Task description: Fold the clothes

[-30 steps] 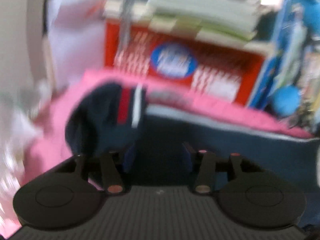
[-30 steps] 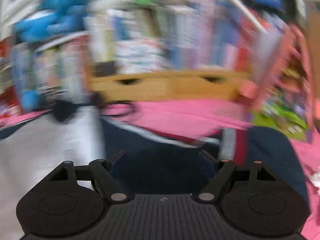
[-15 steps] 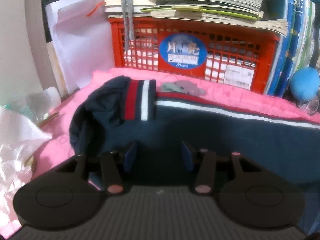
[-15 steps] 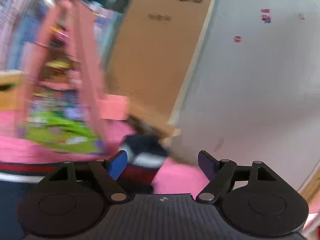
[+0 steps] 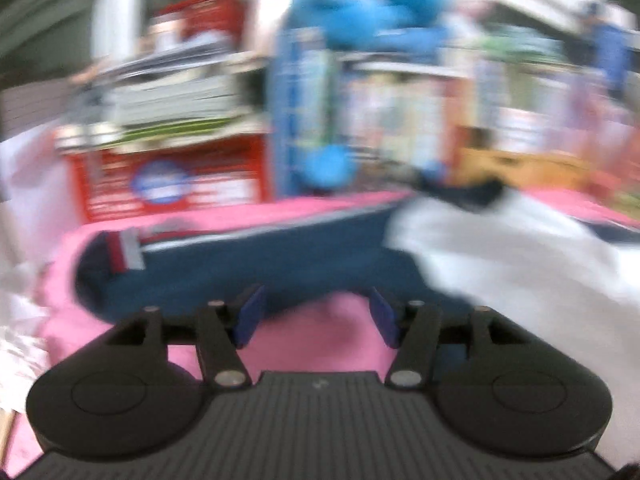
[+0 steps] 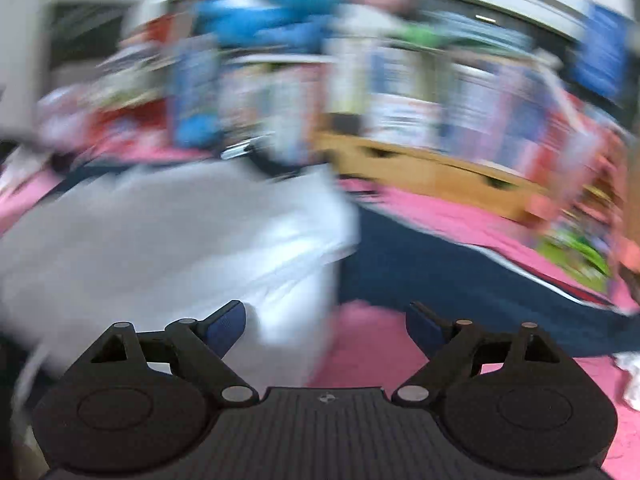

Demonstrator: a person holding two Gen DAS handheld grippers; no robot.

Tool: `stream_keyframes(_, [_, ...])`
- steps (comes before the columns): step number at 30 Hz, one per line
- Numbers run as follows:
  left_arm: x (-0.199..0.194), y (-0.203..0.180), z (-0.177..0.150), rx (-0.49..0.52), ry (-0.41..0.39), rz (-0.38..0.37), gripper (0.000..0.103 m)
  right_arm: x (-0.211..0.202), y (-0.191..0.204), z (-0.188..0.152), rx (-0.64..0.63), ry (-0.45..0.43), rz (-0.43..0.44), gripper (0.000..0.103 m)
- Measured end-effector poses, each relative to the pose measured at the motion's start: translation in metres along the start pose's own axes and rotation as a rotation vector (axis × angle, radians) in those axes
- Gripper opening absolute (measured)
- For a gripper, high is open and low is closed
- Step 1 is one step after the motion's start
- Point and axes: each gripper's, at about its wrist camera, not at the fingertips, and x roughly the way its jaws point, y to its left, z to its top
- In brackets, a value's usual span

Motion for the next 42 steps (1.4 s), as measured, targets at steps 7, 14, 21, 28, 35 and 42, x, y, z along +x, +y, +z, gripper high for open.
stream_keyframes(7, [-0.063, -0.076, -0.045, 0.283, -0.017, -0.284, 0.061, -0.042, 0.127, -0.027, -0.359, 0.027, 0.159, 0.097])
stream_keyframes(14, [-0.085, -0.113, -0.072, 0.407, -0.028, -0.461, 0.069, -0.007, 0.184, -0.022, -0.504, 0.012, 0.175, 0.103])
stream_keyframes(21, [-0.067, -0.139, -0.09, 0.467, -0.001, -0.45, 0.069, 0.004, 0.166, 0.002, -0.355, -0.04, 0.021, 0.103])
stream_keyframes(28, [-0.029, -0.156, -0.081, 0.454, -0.018, -0.236, 0.069, 0.018, 0.13, 0.027, -0.079, -0.128, -0.093, 0.103])
stream_keyframes(35, [-0.009, -0.115, -0.036, 0.18, -0.068, -0.095, 0.06, 0.013, 0.131, 0.004, -0.139, -0.103, -0.082, 0.103])
stream_keyframes(42, [-0.045, -0.096, -0.023, 0.137, -0.103, -0.126, 0.06, 0.012, 0.135, -0.012, -0.112, -0.139, -0.195, 0.086])
